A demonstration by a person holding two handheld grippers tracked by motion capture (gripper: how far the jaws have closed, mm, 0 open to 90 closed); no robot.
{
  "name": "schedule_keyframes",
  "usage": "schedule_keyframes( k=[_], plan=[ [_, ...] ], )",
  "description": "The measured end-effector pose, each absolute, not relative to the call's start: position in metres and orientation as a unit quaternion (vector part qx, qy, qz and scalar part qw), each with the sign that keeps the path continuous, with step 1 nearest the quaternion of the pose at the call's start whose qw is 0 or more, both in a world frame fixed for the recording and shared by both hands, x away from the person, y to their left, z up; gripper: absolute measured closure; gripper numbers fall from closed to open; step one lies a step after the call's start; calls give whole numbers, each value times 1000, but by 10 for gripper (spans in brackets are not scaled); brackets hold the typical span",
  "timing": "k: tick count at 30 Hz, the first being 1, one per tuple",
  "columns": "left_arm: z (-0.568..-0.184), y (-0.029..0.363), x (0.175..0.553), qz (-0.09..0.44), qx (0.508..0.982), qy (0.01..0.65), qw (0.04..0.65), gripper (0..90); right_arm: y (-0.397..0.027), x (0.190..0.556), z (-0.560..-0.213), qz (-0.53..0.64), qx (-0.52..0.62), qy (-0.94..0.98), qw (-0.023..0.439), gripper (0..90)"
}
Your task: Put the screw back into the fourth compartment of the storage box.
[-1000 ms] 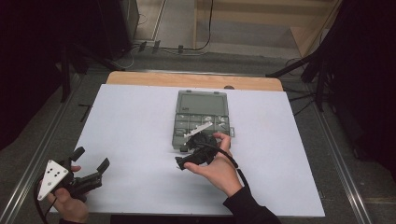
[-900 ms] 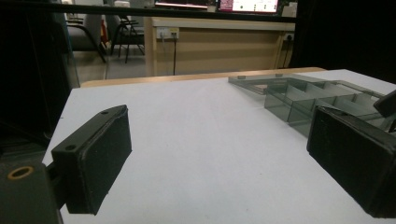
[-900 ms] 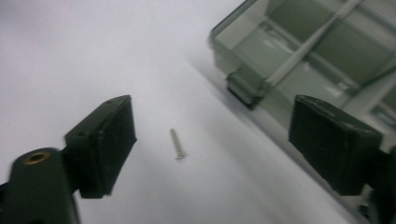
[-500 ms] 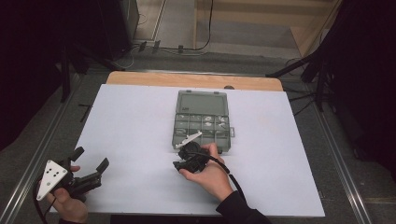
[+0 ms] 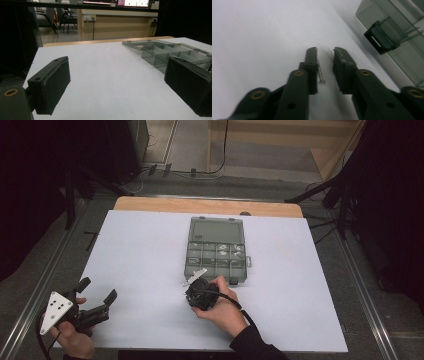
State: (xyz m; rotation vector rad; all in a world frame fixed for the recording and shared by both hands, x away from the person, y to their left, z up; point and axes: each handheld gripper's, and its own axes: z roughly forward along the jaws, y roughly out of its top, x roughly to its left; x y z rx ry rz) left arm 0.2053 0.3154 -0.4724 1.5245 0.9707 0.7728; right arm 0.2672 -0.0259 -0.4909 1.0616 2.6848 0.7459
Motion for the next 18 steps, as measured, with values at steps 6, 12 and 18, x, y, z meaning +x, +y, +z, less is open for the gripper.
schedule_keyframes(
  k=[6,12,18],
  plan=[
    [-472,315,205,327,645,411,555,65,-28,270,-491,258,365,893,55,898],
    [-472,316,205,328,642,413,557,65,-29,271,-490,256,368,892,52,900],
    [-472,317,205,327,642,413,557,65,-33,272,-487,255,373,891,47,900]
  ],
)
